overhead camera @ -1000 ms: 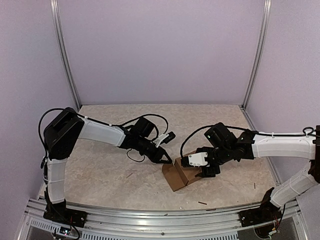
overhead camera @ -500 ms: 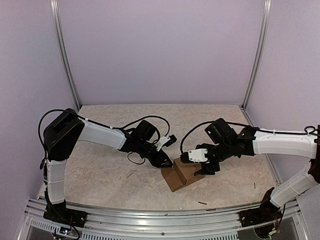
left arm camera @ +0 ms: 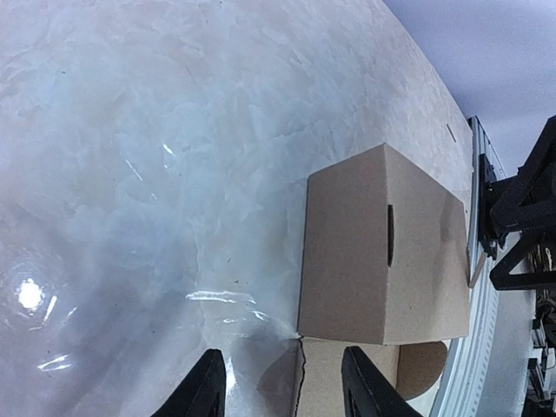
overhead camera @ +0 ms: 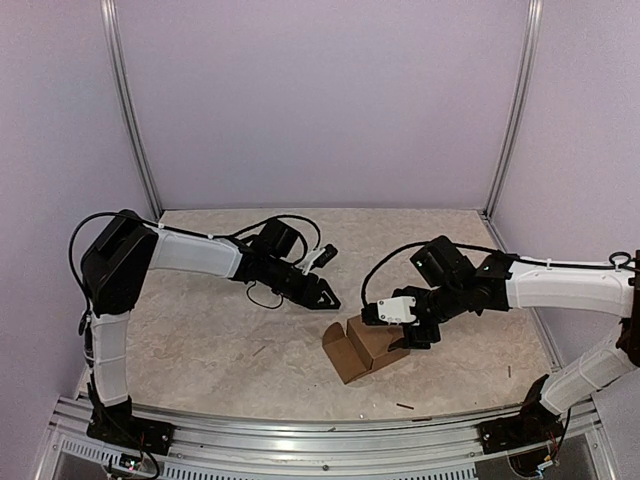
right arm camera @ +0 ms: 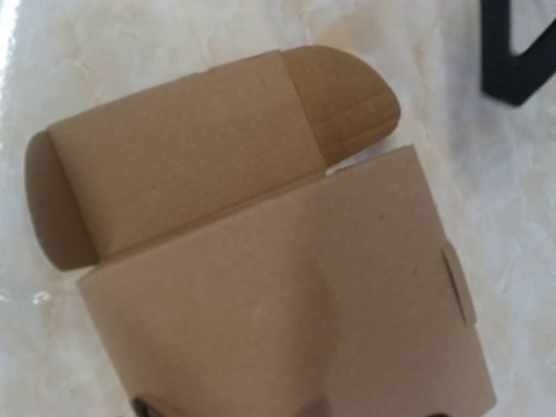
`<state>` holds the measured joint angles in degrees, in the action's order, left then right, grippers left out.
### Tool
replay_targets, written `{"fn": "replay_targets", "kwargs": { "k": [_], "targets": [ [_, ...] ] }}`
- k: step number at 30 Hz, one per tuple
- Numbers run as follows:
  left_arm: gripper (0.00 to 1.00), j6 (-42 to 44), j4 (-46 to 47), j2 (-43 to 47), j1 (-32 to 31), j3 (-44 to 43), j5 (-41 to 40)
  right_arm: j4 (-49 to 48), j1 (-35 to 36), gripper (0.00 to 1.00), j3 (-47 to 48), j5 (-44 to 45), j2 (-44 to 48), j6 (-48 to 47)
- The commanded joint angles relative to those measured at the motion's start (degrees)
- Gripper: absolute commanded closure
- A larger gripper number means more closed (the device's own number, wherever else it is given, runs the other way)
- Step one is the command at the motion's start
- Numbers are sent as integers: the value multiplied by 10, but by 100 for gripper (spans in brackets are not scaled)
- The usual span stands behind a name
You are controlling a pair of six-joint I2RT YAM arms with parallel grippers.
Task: Fold the paper box
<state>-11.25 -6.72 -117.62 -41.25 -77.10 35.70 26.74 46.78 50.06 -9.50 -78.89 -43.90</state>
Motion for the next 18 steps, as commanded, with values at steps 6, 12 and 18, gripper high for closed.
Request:
{"fn": "replay_targets", "kwargs": {
  "k": [6, 12, 18],
  "targets": [
    [55, 19, -97, -61, -19, -49, 51, -3, -6, 28, -10, -10, 15, 6],
    [66, 22, -92, -82, -22, -55, 58, -5, -6, 28, -7, -11, 9, 6],
    [77, 10, -69, -95, -18, -61, 74, -5, -6, 28, -8, -12, 7, 7]
  ]
}}
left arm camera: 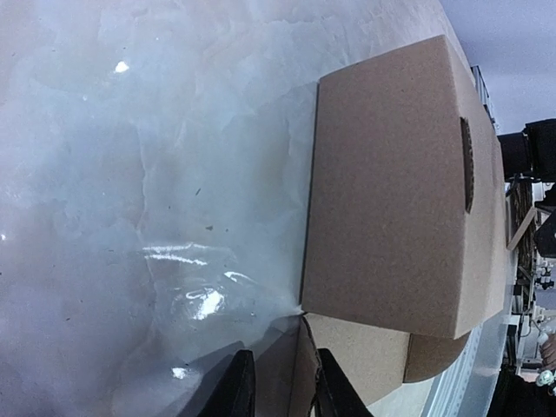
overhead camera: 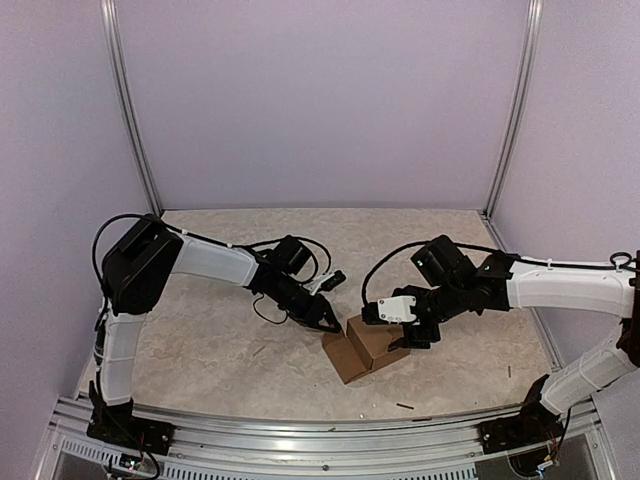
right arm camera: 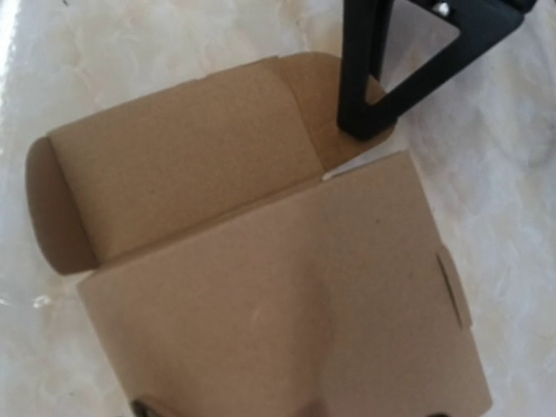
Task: Fold the paper box
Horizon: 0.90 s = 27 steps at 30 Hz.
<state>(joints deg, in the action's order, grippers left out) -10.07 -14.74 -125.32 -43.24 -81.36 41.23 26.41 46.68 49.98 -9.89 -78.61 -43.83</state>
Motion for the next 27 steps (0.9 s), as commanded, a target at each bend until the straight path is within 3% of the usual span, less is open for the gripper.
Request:
{"fn": "replay_targets", "kwargs": {
  "k": [1, 13, 18, 20, 27],
  "targets": [
    [79, -3, 13, -21, 3, -23, 23, -1, -6, 28, -7, -7, 5, 6],
    [87, -15, 16, -42, 4, -42, 51, -3, -6, 28, -10, -5, 2, 4],
    [95, -12, 30, -40, 4, -35, 56, -5, -6, 28, -13, -4, 4, 3],
    [100, -8, 51, -36, 4, -21, 60, -6, -6, 28, -15, -4, 4, 3],
    [100, 10, 176, 12, -4, 70, 54, -3, -6, 28, -12, -8, 4, 8]
  ]
}}
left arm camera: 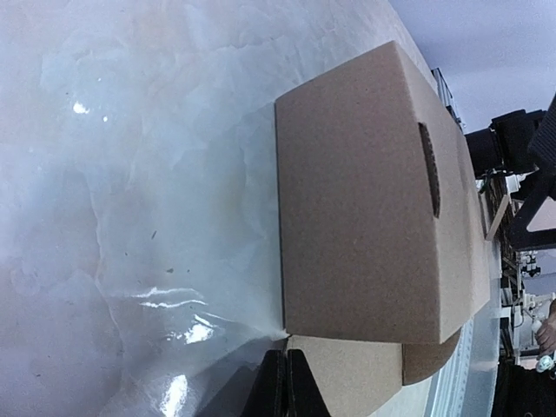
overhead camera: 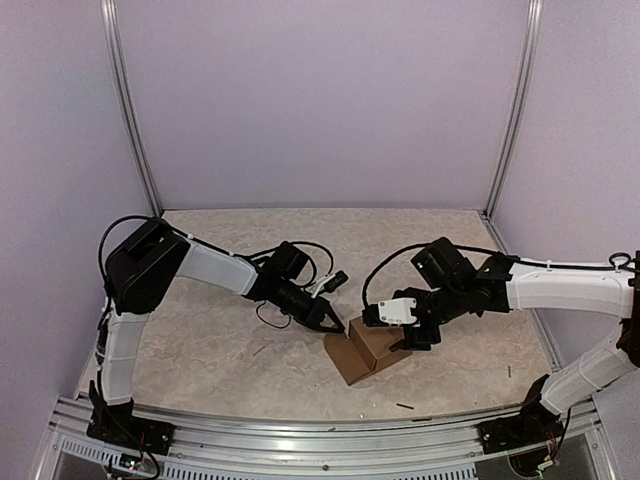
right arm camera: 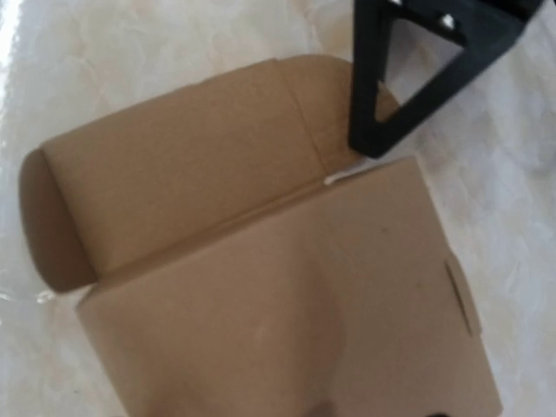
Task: Fold the paper box
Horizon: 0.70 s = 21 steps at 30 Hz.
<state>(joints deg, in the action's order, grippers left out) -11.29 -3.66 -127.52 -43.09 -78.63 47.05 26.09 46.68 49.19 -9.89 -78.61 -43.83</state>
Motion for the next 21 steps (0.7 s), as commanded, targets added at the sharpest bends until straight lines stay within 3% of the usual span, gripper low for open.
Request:
{"fn": "replay_targets", "kwargs": {
  "k": [1, 10, 18, 21],
  "targets": [
    [100, 28, 68, 39, -8, 48, -11, 0, -7, 28, -2, -11, 4, 9],
    [100, 108, 61, 80, -44, 82, -129, 12, -12, 28, 15, -29, -2, 17],
    [100, 136, 48, 89, -56, 83, -159, 19, -13, 28, 22, -34, -3, 18],
    [91, 138, 39, 93, -59, 79, -174, 24, -14, 28, 24, -33, -2, 18]
  ]
}}
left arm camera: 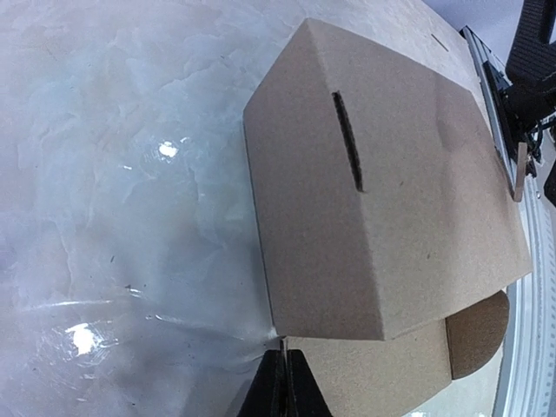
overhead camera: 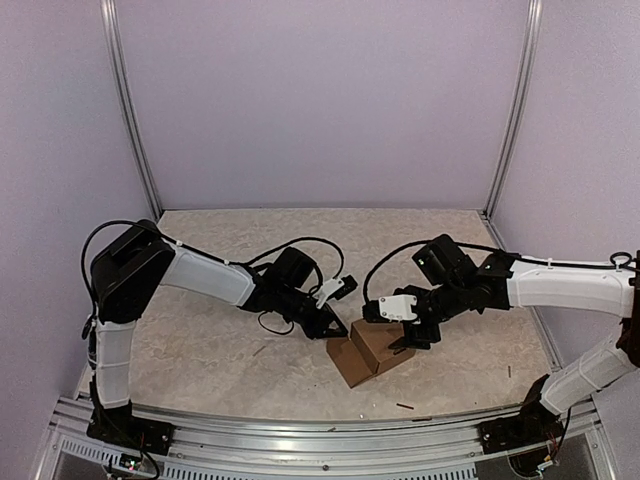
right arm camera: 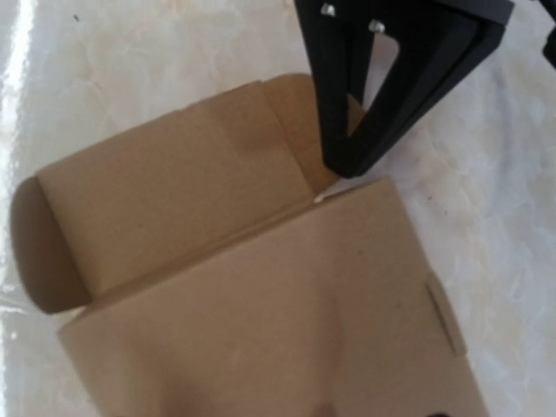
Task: Fold the paper box
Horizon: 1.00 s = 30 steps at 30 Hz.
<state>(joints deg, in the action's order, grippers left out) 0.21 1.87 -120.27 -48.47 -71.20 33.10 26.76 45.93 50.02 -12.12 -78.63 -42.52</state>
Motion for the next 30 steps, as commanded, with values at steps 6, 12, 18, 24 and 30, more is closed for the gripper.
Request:
{"fn": "replay_targets", "kwargs": {
  "k": [6, 12, 18, 24, 30],
  "targets": [
    [62, 7, -17, 49, -7, 22, -66, 40, -8, 28, 18, 1, 12, -2],
    [57, -32, 46, 115, -10, 117, -82, 66, -8, 25, 4, 9, 22, -44],
    [65, -53, 125, 112, -5, 167, -66, 63, 19, 20, 12, 23, 4, -61],
    [72, -72, 147, 101, 2, 168, -61, 32, 70, 18, -12, 92, -8, -72],
    [73, -76, 144, 85, 7, 153, -60, 15, 86, 18, -37, 102, -4, -71]
  ]
}}
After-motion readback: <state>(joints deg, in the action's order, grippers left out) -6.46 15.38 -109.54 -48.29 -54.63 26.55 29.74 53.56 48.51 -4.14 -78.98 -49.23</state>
